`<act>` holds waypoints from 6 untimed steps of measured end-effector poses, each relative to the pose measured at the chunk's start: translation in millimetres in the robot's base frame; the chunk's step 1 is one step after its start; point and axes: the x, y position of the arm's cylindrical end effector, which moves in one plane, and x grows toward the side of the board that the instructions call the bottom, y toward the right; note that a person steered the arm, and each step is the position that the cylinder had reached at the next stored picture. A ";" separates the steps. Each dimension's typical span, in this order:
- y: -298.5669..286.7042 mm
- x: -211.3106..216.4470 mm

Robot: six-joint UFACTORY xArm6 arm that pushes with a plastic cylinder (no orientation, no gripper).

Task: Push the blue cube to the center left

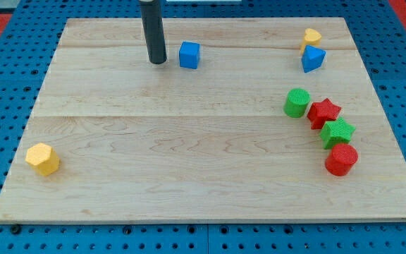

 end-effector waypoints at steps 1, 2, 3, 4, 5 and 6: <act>25.1 -63.8; 91.2 -65.9; 70.6 -19.7; 55.7 31.5; 39.8 57.7; 3.8 110.7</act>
